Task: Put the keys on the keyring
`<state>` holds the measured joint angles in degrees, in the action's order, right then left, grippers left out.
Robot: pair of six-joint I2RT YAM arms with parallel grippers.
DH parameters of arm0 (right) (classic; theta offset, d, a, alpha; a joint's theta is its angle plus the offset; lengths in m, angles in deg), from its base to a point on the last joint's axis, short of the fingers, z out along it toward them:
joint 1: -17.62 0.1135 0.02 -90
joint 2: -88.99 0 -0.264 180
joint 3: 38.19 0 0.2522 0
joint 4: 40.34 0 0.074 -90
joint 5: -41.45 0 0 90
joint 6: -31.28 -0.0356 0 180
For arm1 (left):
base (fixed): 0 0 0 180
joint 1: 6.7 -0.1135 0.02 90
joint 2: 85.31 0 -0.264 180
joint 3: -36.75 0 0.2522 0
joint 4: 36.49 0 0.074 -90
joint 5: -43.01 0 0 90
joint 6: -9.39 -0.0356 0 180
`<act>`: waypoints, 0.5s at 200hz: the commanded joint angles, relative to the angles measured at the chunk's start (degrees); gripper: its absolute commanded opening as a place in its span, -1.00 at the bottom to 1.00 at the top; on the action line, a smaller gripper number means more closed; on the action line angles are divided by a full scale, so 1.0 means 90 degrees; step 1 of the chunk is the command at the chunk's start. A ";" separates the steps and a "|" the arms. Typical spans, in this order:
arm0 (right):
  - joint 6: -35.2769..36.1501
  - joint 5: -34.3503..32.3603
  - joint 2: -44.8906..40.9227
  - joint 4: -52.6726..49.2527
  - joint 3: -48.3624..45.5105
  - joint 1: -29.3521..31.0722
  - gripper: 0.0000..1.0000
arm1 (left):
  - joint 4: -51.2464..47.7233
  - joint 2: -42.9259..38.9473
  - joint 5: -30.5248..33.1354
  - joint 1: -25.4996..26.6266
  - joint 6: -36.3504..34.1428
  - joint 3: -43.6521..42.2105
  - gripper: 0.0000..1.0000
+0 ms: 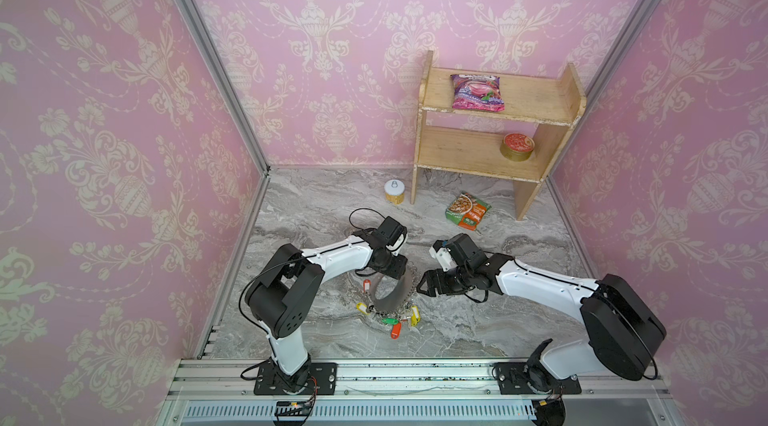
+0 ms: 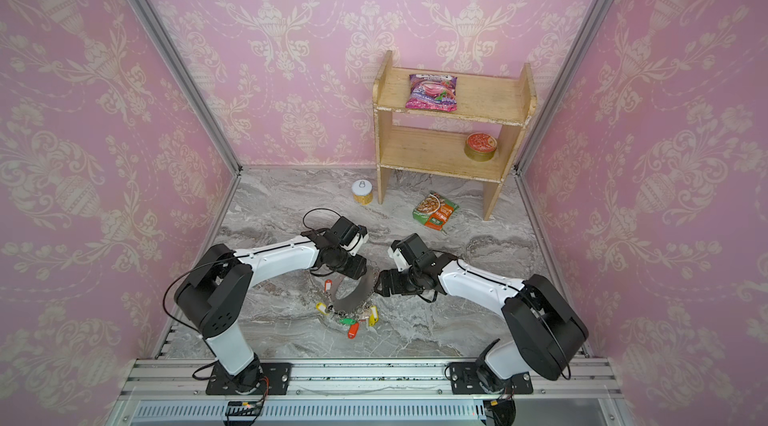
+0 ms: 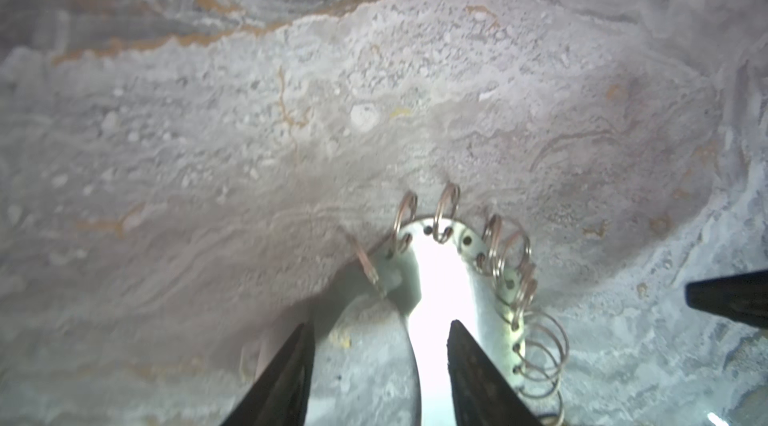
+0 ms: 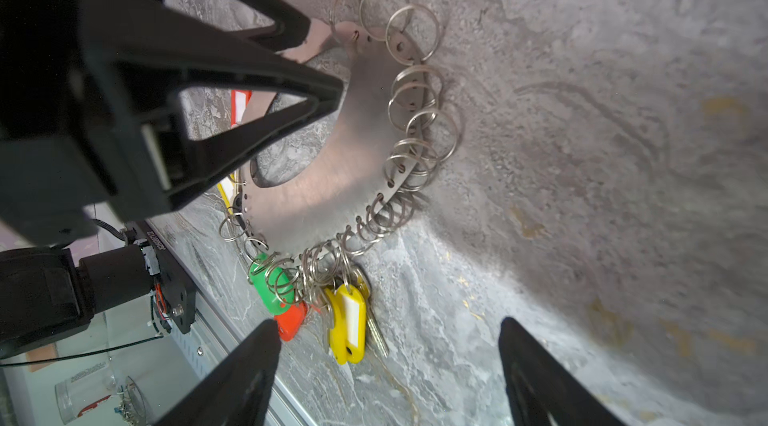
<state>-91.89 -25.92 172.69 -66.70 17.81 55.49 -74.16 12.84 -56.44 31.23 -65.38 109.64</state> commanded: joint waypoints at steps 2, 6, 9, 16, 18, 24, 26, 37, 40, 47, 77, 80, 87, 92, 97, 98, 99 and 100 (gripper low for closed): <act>-0.0494 0.0190 0.0012 0.0670 -0.0273 0.0240 0.60 | -0.0281 -0.0641 0.0472 0.0204 0.0481 -0.0405 0.19; -0.0494 0.0191 0.0022 0.0695 -0.0290 0.0307 0.60 | -0.0295 -0.0721 0.0522 0.0203 0.0516 -0.0451 0.20; -0.0487 0.0195 0.0030 0.0714 -0.0279 0.0345 0.60 | -0.0319 -0.0770 0.0568 0.0207 0.0529 -0.0478 0.21; -0.0463 0.0240 0.0076 0.0714 -0.0248 0.0440 0.60 | -0.0383 -0.0866 0.0660 0.0208 0.0564 -0.0521 0.23; -0.0457 0.0249 0.0087 0.0706 -0.0235 0.0468 0.59 | -0.0396 -0.0886 0.0677 0.0199 0.0581 -0.0529 0.23; -0.0439 0.0272 0.0124 0.0693 -0.0196 0.0526 0.58 | -0.0409 -0.0936 0.0727 0.0197 0.0607 -0.0552 0.25; -0.0432 0.0274 0.0138 0.0689 -0.0175 0.0550 0.58 | -0.0423 -0.0942 0.0733 0.0191 0.0617 -0.0564 0.25; -0.0388 0.0265 0.0221 0.0651 -0.0093 0.0656 0.59 | -0.0407 -0.0973 0.0834 0.0168 0.0692 -0.0629 0.29; -0.0382 0.0251 0.0246 0.0641 -0.0069 0.0677 0.58 | -0.0397 -0.0974 0.0849 0.0154 0.0716 -0.0656 0.29; -0.0344 0.0214 0.0321 0.0620 -0.0019 0.0736 0.59 | -0.0322 -0.0965 0.0785 0.0078 0.0750 -0.0714 0.31; -0.0236 0.0296 0.0668 0.0573 0.0151 0.0846 0.57 | 0.0065 -0.1080 0.0450 -0.0329 0.0920 -0.0969 0.31; -0.0226 0.0296 0.0690 0.0602 0.0155 0.0874 0.57 | 0.0097 -0.1102 0.0450 -0.0354 0.0930 -0.0995 0.31; -0.0223 0.0273 0.0733 0.0645 0.0177 0.0914 0.57 | 0.0184 -0.1170 0.0445 -0.0402 0.0947 -0.1063 0.31; -0.0215 0.0278 0.0781 0.0657 0.0215 0.0959 0.56 | 0.0234 -0.1209 0.0430 -0.0429 0.0951 -0.1104 0.31; -0.0226 0.0315 0.0831 0.0681 0.0254 0.0985 0.56 | 0.0260 -0.1242 0.0421 -0.0452 0.0951 -0.1128 0.31; -0.0228 0.0326 0.0843 0.0689 0.0266 0.0996 0.56 | 0.0262 -0.1244 0.0418 -0.0463 0.0948 -0.1134 0.31; -0.0229 0.0331 0.0855 0.0693 0.0272 0.1007 0.55 | 0.0262 -0.1251 0.0417 -0.0464 0.0952 -0.1137 0.31; -0.0230 0.0344 0.0865 0.0700 0.0284 0.1017 0.55 | 0.0263 -0.1259 0.0416 -0.0469 0.0953 -0.1139 0.31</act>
<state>-94.58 -23.82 178.79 -61.48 18.18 63.10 -73.83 4.08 -52.18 28.10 -58.65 100.83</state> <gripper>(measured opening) 0.782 0.655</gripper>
